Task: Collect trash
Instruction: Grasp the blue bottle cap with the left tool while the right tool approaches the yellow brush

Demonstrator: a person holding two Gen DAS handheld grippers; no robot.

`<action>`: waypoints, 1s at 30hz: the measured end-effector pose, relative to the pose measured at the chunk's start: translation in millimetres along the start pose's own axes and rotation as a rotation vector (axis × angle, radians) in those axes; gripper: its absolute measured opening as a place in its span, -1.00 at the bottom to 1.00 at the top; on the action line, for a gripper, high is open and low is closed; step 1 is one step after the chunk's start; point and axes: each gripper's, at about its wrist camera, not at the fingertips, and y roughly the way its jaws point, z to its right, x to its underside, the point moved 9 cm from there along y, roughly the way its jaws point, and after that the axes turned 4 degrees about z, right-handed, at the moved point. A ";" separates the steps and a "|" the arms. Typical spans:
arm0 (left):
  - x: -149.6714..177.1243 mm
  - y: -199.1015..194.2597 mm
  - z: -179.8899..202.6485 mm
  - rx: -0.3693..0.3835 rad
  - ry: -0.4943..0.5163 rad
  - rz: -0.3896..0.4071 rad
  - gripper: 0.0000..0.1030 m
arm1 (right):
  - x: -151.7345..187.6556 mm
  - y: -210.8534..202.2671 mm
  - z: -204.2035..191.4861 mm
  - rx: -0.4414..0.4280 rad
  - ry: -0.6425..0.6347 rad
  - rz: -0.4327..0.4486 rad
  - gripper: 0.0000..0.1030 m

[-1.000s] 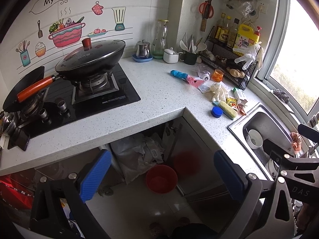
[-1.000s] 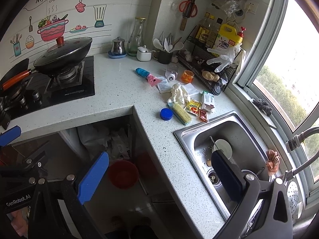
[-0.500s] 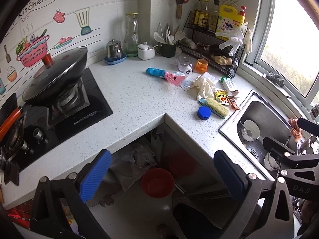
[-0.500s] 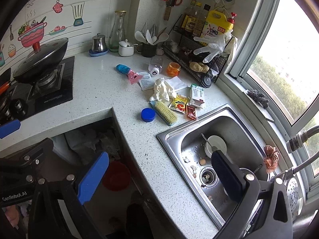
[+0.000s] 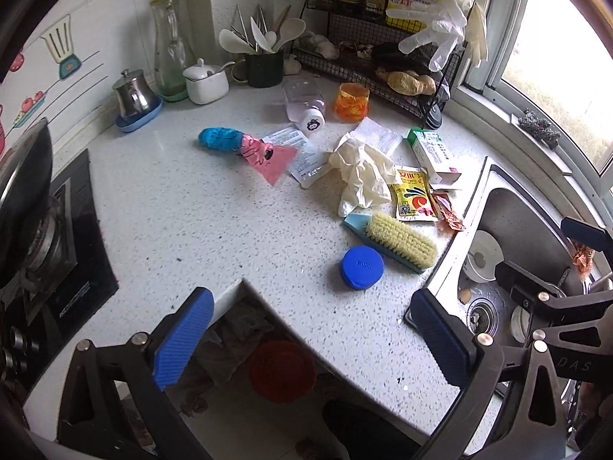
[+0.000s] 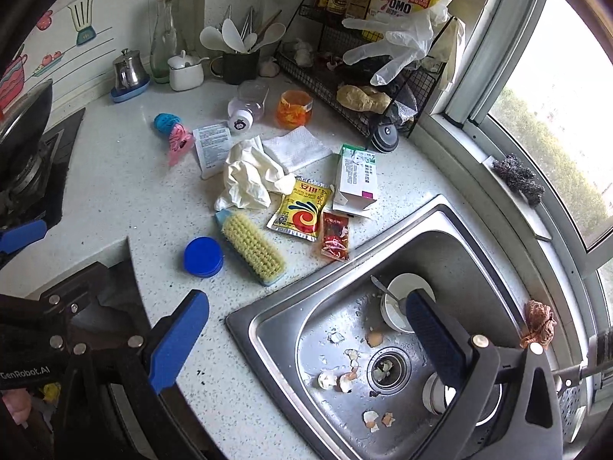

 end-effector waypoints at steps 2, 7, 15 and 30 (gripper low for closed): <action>-3.8 20.7 5.7 0.007 0.006 -0.036 0.98 | -1.7 17.6 7.1 -0.003 0.003 -0.029 0.99; 4.0 70.2 20.5 0.048 0.029 -0.150 0.98 | 1.9 53.8 20.1 -0.013 0.010 -0.097 0.99; 20.7 119.7 29.0 0.049 0.069 -0.236 0.98 | 14.1 91.5 29.5 -0.026 0.011 -0.172 0.99; 20.0 125.7 31.9 0.008 0.085 -0.199 -0.16 | 17.3 101.0 32.2 -0.055 0.017 -0.166 1.00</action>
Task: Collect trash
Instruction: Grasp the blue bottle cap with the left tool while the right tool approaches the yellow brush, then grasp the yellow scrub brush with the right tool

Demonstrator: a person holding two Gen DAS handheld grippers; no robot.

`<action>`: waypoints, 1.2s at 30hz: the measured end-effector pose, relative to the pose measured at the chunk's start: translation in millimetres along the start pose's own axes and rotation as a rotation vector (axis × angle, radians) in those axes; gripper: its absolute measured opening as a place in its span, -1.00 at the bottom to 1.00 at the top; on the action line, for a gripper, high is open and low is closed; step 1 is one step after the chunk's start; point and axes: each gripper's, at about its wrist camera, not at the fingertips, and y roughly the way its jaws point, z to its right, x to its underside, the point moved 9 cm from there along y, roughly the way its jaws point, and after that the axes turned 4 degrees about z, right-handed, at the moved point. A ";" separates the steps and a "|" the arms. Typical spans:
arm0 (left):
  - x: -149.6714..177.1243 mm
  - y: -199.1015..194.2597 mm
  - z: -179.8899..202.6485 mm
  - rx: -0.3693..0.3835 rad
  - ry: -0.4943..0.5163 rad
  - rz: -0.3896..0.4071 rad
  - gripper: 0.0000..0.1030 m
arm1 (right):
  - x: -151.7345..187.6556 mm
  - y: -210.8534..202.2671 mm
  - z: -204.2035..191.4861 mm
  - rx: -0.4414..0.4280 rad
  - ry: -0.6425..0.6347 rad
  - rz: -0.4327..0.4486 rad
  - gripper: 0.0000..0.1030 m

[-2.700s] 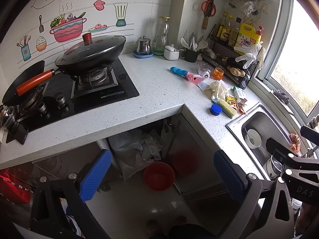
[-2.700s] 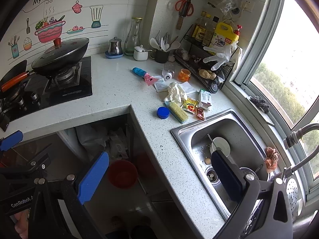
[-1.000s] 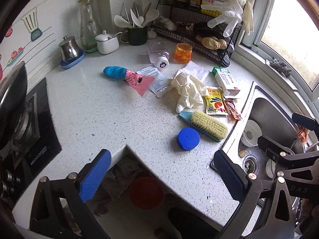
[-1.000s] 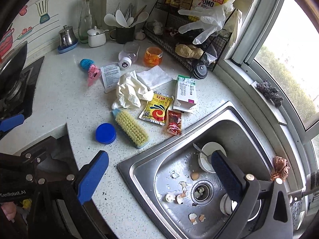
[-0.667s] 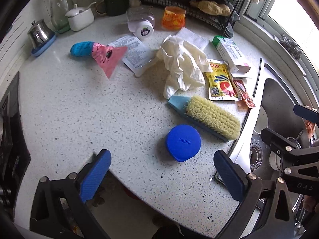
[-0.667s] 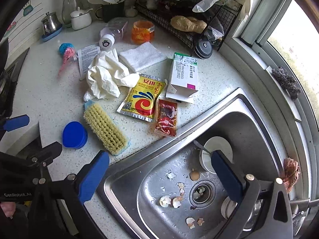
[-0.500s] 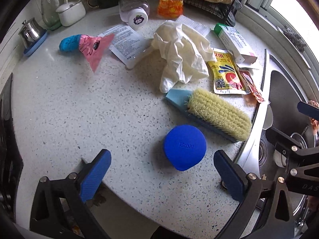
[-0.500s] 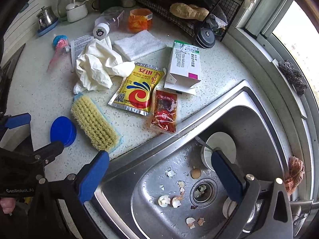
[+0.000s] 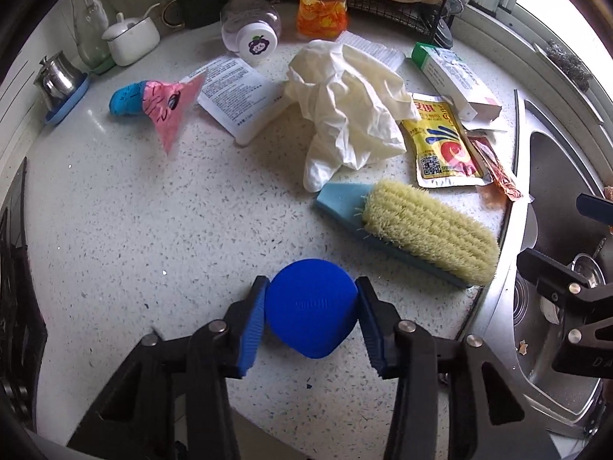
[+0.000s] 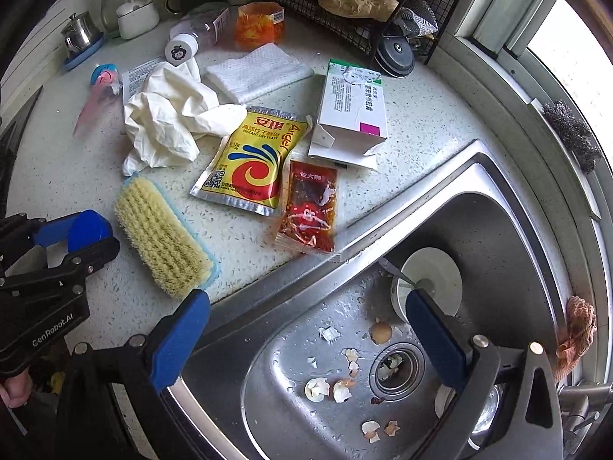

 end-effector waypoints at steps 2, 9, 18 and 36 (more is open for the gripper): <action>3.7 -9.9 -6.5 0.012 -0.032 0.015 -0.17 | -4.9 -4.6 -7.2 -0.016 -0.033 0.015 0.99; 15.3 -51.1 -40.6 -0.002 -0.126 0.058 -0.16 | -27.8 -18.8 -53.3 -0.168 -0.170 0.071 0.97; 21.1 -43.6 -64.9 -0.059 -0.184 0.070 -0.16 | -32.2 12.8 -98.5 -0.265 -0.275 0.000 0.75; 32.6 -38.0 -76.5 -0.043 -0.197 0.055 -0.16 | -21.9 18.8 -145.7 -0.288 -0.305 -0.026 -0.13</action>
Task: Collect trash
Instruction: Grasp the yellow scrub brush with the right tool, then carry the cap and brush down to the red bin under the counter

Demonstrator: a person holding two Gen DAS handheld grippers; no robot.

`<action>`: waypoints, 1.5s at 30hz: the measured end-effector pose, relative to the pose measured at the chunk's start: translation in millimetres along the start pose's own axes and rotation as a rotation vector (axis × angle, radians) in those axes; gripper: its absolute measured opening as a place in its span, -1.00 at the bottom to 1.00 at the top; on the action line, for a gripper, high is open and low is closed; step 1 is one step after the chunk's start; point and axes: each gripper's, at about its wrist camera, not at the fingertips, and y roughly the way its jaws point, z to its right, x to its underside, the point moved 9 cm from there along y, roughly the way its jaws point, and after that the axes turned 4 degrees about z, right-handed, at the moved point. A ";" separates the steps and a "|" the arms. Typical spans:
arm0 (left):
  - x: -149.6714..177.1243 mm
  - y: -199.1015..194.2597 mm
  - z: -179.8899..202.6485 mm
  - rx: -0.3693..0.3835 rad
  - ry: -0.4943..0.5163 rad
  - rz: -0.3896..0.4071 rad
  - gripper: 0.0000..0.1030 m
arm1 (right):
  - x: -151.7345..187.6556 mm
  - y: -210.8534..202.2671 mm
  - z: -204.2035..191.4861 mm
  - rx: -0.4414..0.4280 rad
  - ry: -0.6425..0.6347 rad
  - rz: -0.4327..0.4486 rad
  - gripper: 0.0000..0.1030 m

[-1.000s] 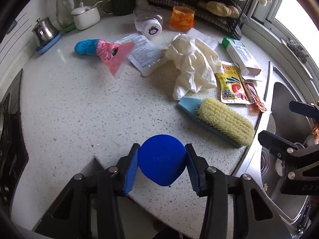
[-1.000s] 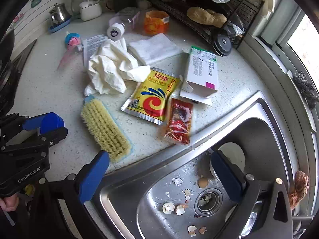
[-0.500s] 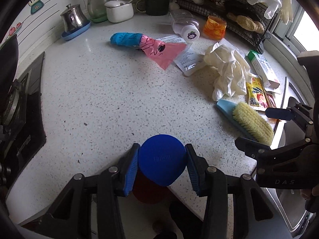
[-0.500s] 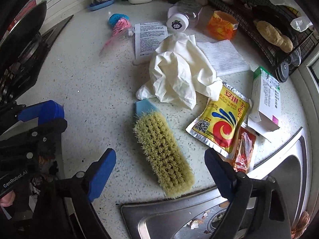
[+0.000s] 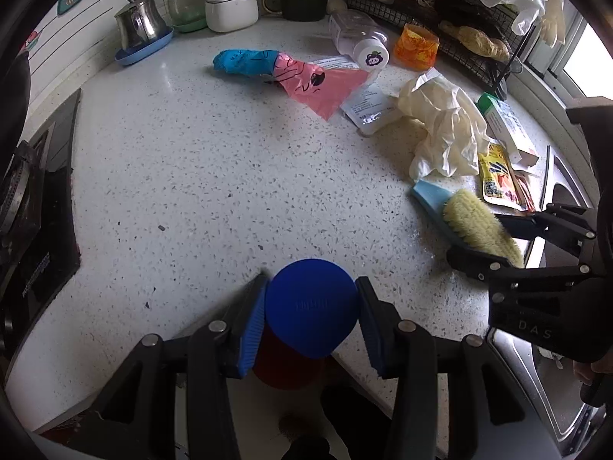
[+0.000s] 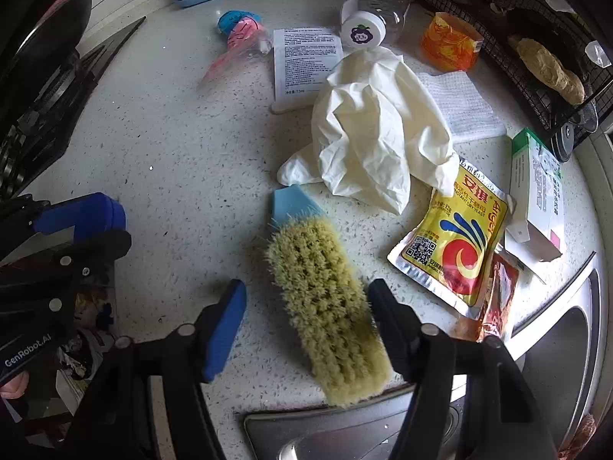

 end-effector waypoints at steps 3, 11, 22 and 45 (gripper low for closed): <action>3.3 -9.4 -5.2 -0.007 0.006 0.004 -0.16 | 8.9 -8.5 -10.6 0.010 -0.003 -0.021 -0.25; 22.8 -54.5 -24.2 0.016 0.053 0.050 -0.16 | 29.4 -60.8 -61.5 0.005 0.099 0.054 -0.27; 78.8 -120.9 -71.4 0.031 0.080 0.109 -0.16 | 74.6 -128.3 -157.0 0.007 0.151 0.123 -0.27; 234.3 -2.9 -138.6 -0.012 -0.003 -0.086 -0.16 | 161.1 40.8 -205.7 -0.044 0.160 -0.056 -0.27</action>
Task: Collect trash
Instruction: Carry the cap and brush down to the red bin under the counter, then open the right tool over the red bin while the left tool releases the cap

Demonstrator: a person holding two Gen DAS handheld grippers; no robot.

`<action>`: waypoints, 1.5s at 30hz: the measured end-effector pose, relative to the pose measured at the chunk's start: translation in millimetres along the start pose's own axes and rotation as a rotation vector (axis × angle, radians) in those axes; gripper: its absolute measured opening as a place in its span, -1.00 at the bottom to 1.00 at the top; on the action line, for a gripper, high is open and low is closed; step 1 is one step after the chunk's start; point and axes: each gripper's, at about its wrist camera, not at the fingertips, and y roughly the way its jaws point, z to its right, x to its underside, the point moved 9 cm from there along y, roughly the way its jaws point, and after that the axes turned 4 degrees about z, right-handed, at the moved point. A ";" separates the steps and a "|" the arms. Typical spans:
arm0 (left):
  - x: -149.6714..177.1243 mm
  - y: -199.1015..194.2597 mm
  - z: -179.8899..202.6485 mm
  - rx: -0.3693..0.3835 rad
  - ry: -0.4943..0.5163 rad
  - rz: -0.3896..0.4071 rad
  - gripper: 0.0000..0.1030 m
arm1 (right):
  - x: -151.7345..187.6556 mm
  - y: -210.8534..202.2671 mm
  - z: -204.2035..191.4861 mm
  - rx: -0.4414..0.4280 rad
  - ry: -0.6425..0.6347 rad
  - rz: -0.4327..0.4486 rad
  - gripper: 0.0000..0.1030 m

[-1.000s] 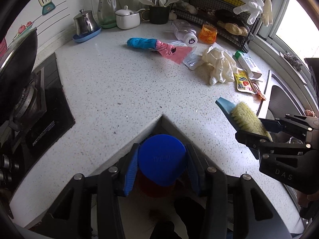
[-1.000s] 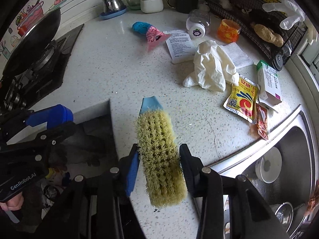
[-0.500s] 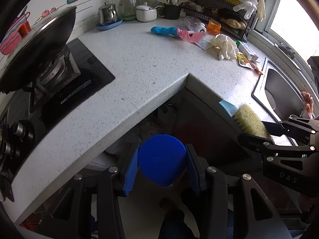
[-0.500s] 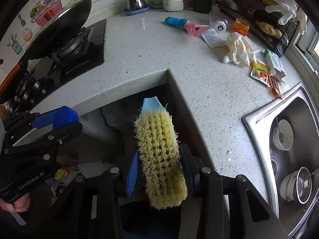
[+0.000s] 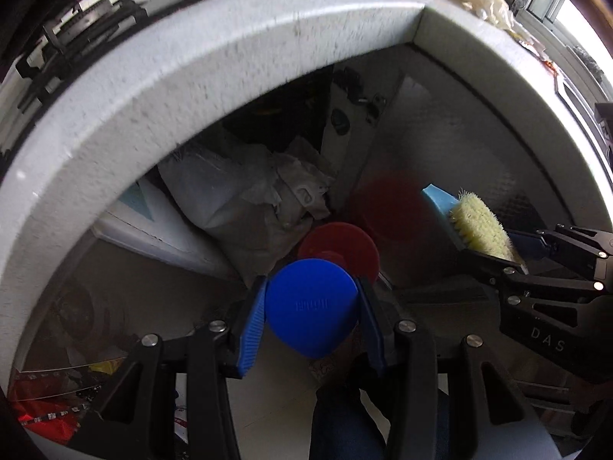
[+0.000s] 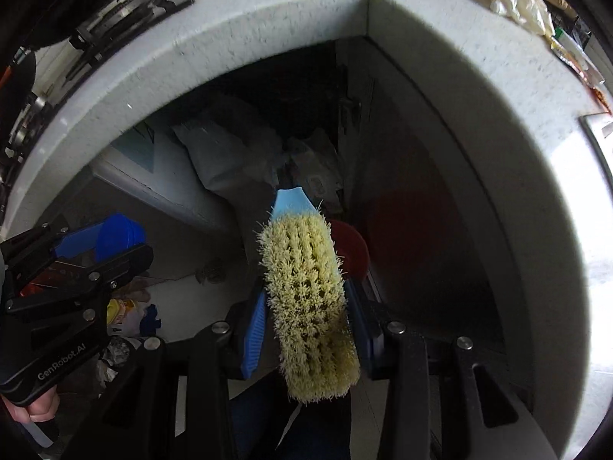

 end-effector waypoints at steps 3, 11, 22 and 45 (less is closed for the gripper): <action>12.8 49.9 -7.8 -0.011 -0.018 -0.020 -0.16 | 6.4 50.2 8.2 0.005 0.003 -0.014 -0.27; 53.4 209.1 -22.8 -0.002 -0.022 -0.063 -0.16 | 22.8 213.5 33.1 0.043 -0.042 -0.042 -0.28; 88.8 339.8 -35.3 -0.020 0.036 -0.116 -0.16 | 52.7 353.2 49.1 0.018 -0.025 -0.138 -0.27; 77.5 341.7 -21.1 0.051 0.154 -0.119 -0.16 | 53.7 322.4 66.9 0.073 0.075 -0.055 0.99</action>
